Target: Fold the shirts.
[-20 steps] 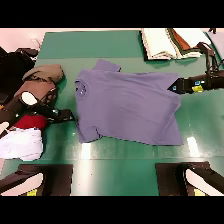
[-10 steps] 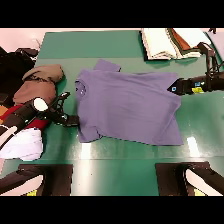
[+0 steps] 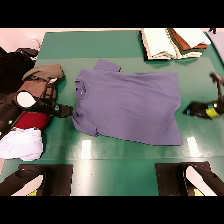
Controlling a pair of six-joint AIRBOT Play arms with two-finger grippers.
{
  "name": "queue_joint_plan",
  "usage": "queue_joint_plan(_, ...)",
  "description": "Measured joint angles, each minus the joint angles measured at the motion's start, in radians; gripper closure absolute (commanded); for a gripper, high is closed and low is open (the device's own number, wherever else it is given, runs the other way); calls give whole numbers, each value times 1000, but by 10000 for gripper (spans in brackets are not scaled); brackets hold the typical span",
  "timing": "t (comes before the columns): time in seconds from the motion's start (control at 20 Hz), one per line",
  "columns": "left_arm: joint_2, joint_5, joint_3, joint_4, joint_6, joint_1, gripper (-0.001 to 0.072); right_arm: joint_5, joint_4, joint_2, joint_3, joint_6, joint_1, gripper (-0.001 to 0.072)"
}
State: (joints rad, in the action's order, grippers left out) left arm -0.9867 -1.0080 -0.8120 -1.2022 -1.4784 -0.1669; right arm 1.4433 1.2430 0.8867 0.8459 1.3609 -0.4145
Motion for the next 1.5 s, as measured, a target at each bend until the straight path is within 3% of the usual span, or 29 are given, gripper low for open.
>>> queue_joint_plan(0.1, 19, -8, -5, -4, -5, 0, 683, 9, 22, -19, -116, -3, -111, 168)
queue_joint_plan(0.15, 24, -8, -7, -6, -5, 0, 683, 10, 28, -23, -168, -10, -157, 222)
queue_joint_plan(0.25, 32, -6, -9, -6, -7, 1, 683, 8, 34, -15, -251, -19, -212, 223)
queue_joint_plan(0.35, 35, -6, -10, -3, -8, 1, 683, -15, 26, 9, -309, -27, -234, 273)
queue_joint_plan(0.5, 38, -2, -11, -1, -9, 1, 683, -77, -18, 58, -352, -31, -203, 289)
queue_joint_plan(0.7, 39, -1, -11, 2, -9, 1, 683, -159, -95, 113, -369, -30, -101, 674)
queue_joint_plan(0.75, 40, -2, -12, 2, -10, 1, 683, -180, -103, 115, -372, -29, -70, 697)
queue_joint_plan(1.05, 145, -10, -128, -21, -40, 1, 684, -190, -114, -23, -219, -23, 95, 698)
queue_joint_plan(1.5, 297, 35, -858, -99, -61, 2, 685, -195, -122, -218, 581, 24, 174, 699)
